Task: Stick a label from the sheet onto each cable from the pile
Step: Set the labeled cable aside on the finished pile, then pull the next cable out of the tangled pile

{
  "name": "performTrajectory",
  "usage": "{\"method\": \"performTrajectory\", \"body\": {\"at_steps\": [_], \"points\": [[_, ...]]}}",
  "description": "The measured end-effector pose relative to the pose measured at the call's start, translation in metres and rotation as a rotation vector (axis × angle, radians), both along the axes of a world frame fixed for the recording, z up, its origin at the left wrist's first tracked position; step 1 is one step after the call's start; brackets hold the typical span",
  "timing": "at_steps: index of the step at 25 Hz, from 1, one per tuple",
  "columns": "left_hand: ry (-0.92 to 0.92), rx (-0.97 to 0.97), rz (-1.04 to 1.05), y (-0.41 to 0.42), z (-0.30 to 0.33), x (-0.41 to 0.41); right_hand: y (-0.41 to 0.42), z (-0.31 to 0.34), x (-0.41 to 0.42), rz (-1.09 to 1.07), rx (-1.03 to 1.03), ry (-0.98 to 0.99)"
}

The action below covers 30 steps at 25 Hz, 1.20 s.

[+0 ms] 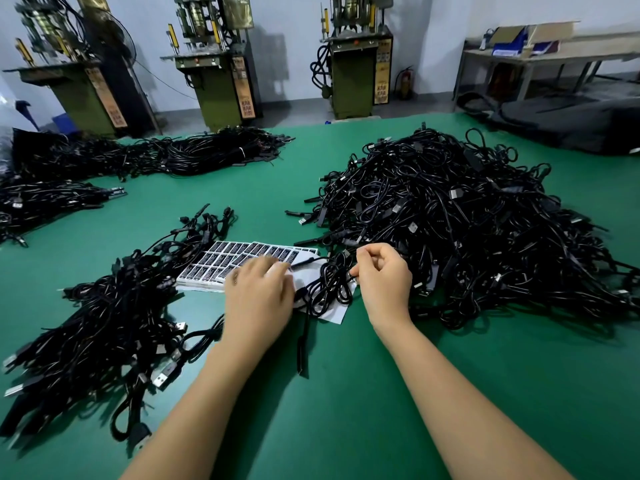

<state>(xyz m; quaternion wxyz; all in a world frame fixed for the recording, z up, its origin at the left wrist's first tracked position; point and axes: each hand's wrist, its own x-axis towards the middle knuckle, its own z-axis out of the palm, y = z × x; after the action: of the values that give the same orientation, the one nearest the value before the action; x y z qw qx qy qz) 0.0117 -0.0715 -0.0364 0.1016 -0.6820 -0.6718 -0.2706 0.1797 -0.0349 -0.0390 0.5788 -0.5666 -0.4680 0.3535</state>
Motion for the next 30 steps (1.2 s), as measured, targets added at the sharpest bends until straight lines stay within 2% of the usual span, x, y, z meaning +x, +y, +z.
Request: {"method": "performTrajectory", "body": {"at_steps": [2,5,9,13,16,18,21,30], "points": [[0.027,-0.021,-0.132,0.003,-0.015,0.006,0.000,0.002,0.001,0.007,0.026,-0.027],[0.039,0.018,-0.145,0.006,-0.019,0.000,0.003,0.008,0.001,0.025,0.150,-0.167],[0.017,0.009,-0.132,0.009,-0.018,0.001,0.025,0.017,-0.011,0.202,0.219,-0.593],[0.006,0.008,-0.135,0.008,-0.020,-0.002,0.051,0.029,-0.024,0.333,0.124,-1.139],[-0.003,0.018,-0.140,0.009,-0.019,-0.002,0.061,0.034,-0.026,0.385,-0.012,-1.389],[-0.009,0.026,-0.143,0.010,-0.019,-0.002,0.063,0.037,-0.028,0.380,-0.047,-1.441],[-0.019,0.024,-0.143,0.011,-0.020,-0.003,0.062,0.040,-0.029,0.338,0.017,-1.471],[-0.042,0.013,-0.118,0.012,-0.021,-0.002,0.061,0.041,-0.013,0.376,0.068,-1.388]]}}
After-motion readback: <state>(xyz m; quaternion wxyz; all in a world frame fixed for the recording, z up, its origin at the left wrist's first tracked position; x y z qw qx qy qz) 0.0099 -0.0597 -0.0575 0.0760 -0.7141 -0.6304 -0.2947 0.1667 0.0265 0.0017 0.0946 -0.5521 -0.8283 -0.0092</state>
